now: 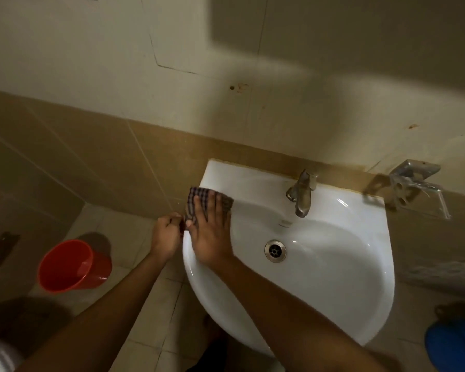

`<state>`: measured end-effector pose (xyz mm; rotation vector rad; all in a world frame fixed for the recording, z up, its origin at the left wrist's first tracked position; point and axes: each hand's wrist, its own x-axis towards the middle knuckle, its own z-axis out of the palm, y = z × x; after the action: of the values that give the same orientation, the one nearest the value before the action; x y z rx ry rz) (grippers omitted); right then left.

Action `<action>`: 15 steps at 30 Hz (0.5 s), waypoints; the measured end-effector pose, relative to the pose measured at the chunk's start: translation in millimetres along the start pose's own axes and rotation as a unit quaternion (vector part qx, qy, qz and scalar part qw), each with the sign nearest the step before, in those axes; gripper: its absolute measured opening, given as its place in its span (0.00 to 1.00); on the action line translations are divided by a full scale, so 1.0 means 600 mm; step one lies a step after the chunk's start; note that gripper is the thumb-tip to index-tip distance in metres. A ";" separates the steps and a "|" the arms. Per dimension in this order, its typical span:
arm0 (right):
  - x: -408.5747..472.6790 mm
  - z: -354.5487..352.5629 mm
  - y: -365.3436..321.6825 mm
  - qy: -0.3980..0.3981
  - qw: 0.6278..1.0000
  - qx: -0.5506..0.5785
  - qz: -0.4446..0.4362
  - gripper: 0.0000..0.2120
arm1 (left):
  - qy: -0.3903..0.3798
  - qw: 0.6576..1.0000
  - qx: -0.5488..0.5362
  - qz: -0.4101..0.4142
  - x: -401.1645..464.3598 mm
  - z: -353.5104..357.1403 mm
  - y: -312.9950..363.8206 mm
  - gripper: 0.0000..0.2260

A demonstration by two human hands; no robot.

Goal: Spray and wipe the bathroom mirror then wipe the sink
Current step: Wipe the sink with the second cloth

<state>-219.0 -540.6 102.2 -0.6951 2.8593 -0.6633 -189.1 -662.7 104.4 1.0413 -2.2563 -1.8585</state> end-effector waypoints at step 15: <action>-0.316 -0.091 0.060 -0.170 0.983 0.036 -0.051 0.29 | 0.040 0.992 0.114 0.048 -0.147 0.013 -0.022 0.09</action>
<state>-77.4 -403.0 138.5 -0.8571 2.4895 -0.5922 -118.1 -611.8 123.5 0.9944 -2.4664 -1.5227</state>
